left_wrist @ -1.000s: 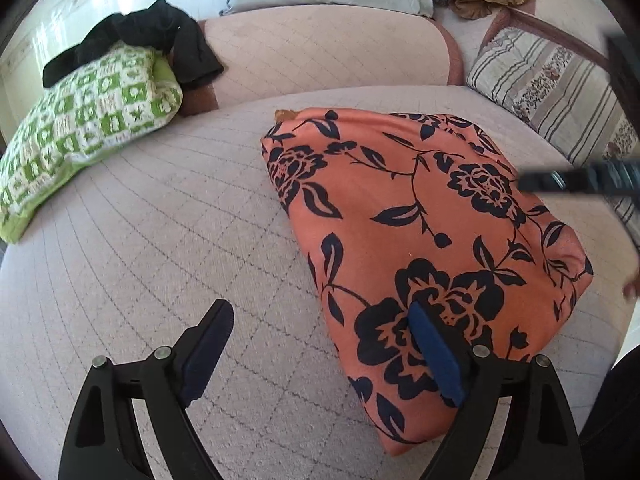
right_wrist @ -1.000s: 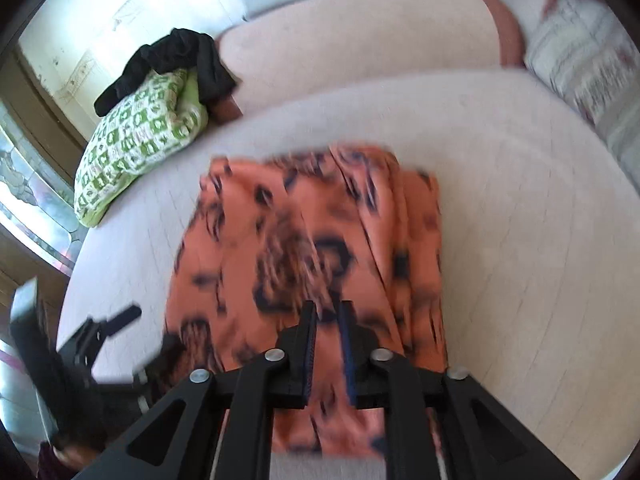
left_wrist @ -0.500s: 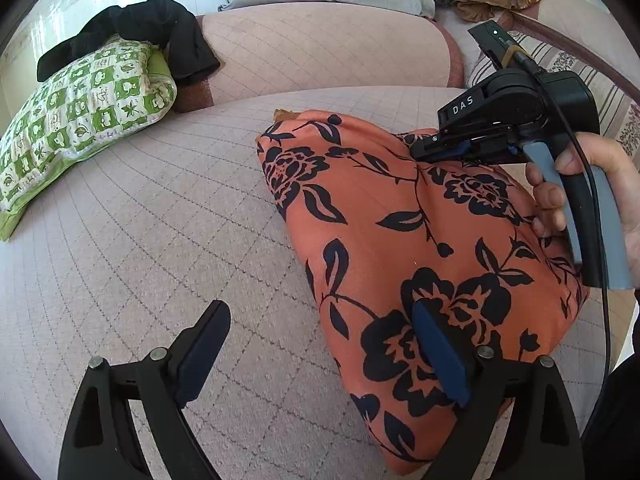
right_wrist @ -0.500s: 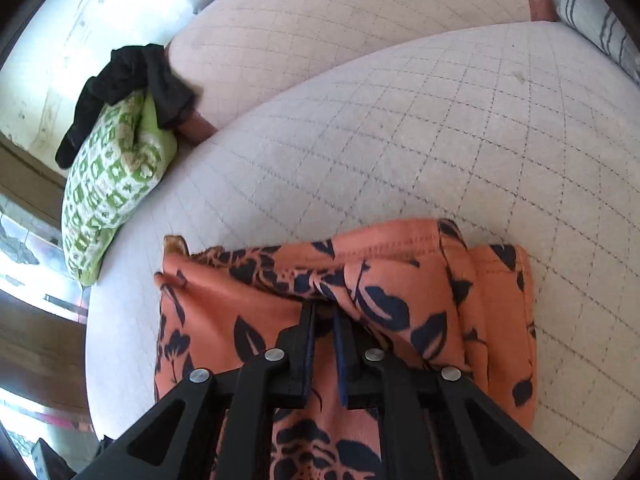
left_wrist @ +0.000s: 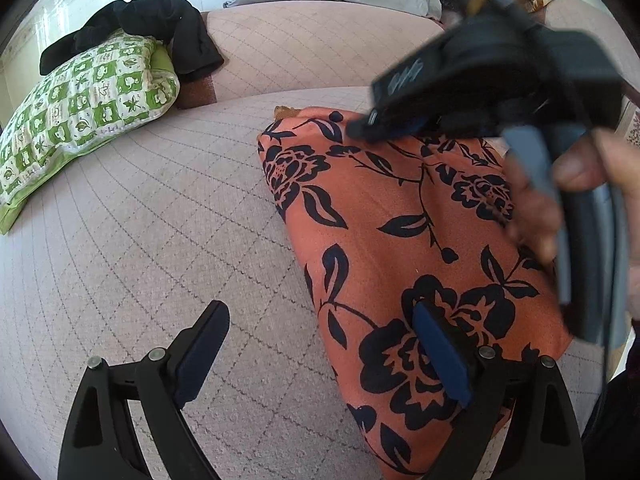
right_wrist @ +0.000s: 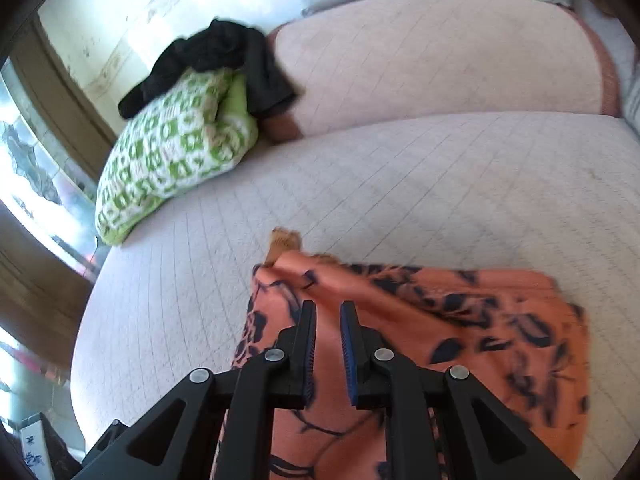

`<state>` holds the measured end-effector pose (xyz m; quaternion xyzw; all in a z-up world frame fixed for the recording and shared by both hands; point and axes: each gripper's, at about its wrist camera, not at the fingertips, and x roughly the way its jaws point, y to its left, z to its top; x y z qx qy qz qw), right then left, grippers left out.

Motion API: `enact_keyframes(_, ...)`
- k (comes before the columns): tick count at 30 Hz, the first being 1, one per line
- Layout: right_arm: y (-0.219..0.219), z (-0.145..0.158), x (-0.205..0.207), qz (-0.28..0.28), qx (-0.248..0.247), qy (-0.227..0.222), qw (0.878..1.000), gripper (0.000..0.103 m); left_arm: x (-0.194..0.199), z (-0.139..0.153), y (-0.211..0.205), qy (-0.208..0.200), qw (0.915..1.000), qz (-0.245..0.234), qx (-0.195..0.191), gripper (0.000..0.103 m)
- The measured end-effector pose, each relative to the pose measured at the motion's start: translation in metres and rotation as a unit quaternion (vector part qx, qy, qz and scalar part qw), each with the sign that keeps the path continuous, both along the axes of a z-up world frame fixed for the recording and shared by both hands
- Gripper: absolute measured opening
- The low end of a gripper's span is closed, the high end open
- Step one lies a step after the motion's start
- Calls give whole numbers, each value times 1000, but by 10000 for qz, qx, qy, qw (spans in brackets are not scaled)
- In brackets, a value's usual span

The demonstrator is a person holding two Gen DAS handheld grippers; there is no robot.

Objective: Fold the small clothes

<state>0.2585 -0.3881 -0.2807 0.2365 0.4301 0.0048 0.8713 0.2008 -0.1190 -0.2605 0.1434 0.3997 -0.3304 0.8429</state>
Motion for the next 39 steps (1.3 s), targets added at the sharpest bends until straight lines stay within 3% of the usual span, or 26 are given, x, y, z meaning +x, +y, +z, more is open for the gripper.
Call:
enact_keyframes(4,-1,-34,12,-9,232,587,9980,14,2,0,-1,36,10000,32,-8,93)
enact_keyframes(7,-11,-29,6,-123,426,574,9974,14,3,0,0,59,10000,45,-14,94)
enact_keyframes(20,-23,21,-84,-517,88,371,9979,14,-5,-1,2,-20,9999,156,-29,94)
enact_keyframes(25,-24,8,-130,-667,251,576,9958,14,-6,-1,5,11,9998,180,-66,94)
enact_keyframes(28,-26,-16,-146,-729,668,863,9913,14,-7,-2,6,-28,9998,196,-50,95)
enact_keyframes(30,-28,-21,-152,-769,766,681,9918,14,-8,-2,6,-67,9997,213,-51,95)
enact_keyframes(39,-29,-26,-149,-661,874,629,9920,14,-12,-4,20,169,9982,508,-272,95)
